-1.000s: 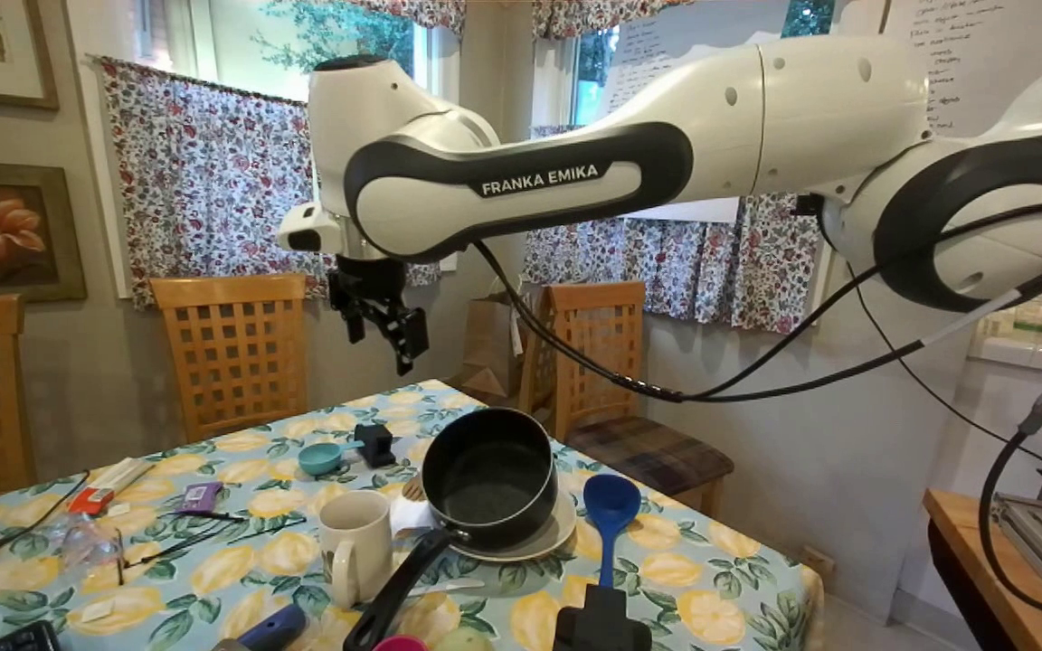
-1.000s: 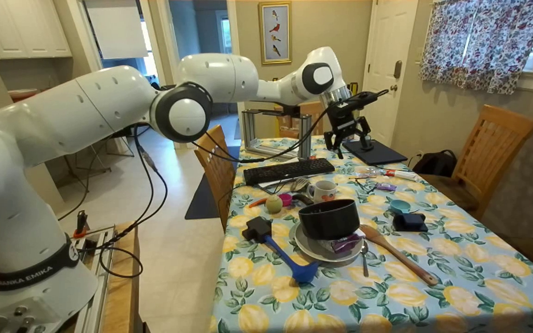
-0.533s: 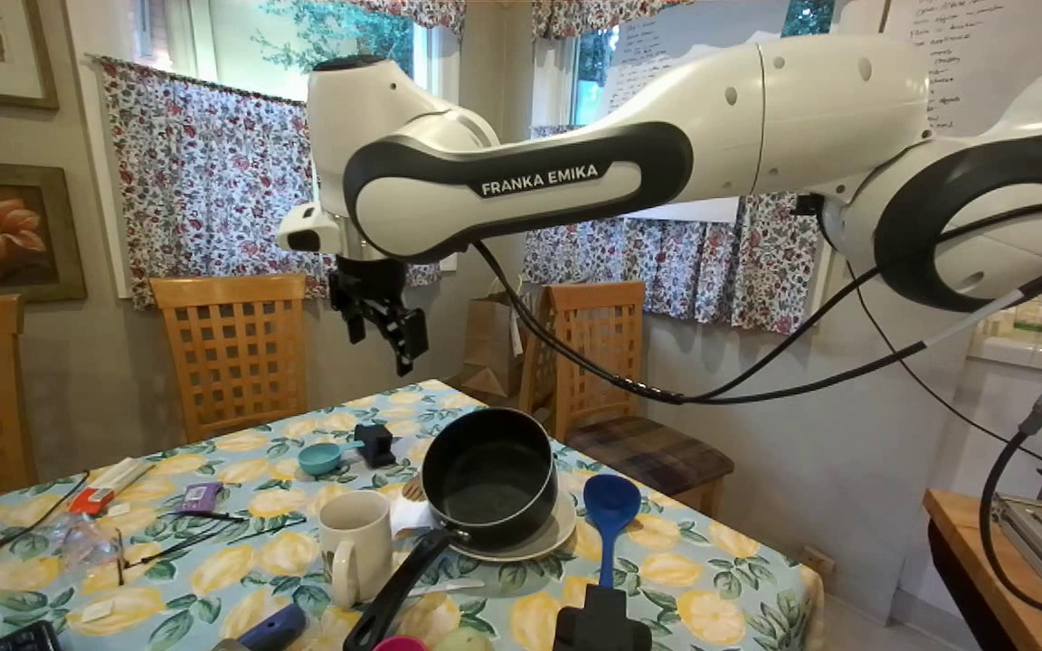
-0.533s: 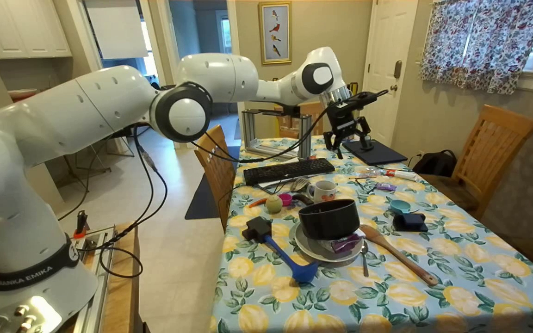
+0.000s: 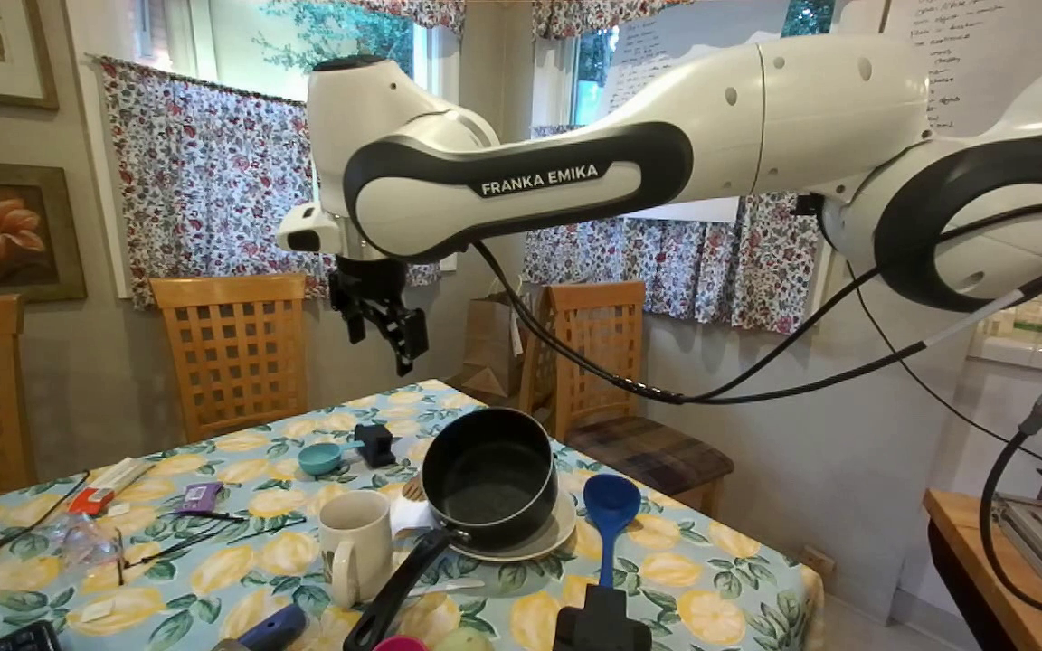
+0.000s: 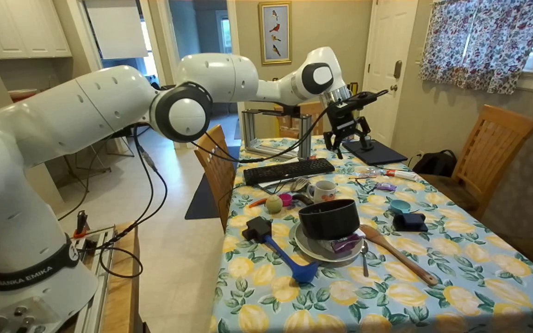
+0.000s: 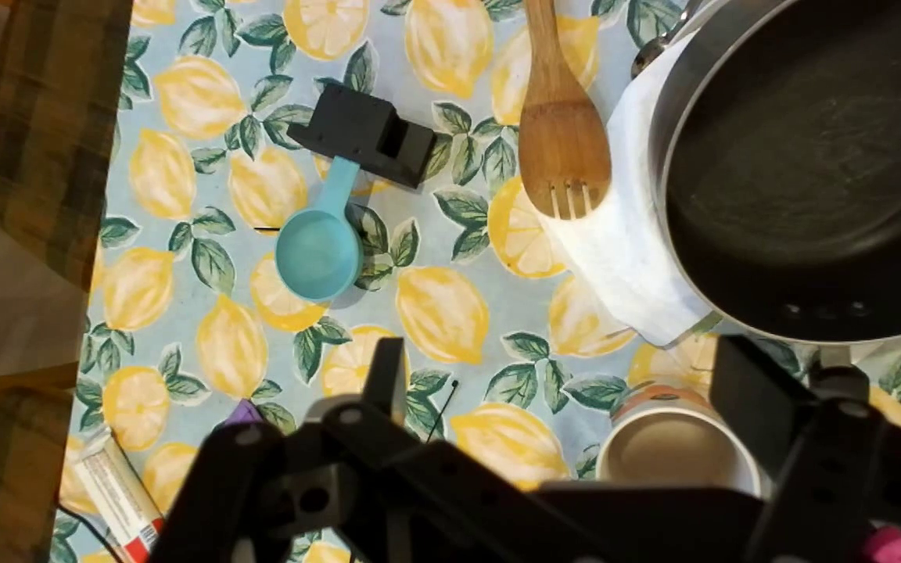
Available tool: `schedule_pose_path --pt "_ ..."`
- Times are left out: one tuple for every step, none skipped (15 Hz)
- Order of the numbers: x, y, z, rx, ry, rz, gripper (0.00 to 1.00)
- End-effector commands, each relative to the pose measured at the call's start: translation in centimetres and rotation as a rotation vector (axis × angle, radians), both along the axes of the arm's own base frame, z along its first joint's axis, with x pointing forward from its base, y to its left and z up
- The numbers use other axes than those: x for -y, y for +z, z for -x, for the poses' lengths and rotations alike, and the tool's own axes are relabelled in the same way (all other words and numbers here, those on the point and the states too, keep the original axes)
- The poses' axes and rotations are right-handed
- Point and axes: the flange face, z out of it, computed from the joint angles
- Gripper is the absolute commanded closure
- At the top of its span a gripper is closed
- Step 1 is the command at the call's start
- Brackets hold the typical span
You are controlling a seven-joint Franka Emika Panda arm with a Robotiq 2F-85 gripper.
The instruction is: Move the white mug to the left
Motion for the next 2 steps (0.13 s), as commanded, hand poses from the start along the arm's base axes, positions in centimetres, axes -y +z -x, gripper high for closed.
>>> schedule_pose_path --pt "-0.02 0.10 0.01 -0.001 0.000 0.000 0.00" --pt "-0.02 0.10 0.01 -0.001 0.000 0.000 0.00"
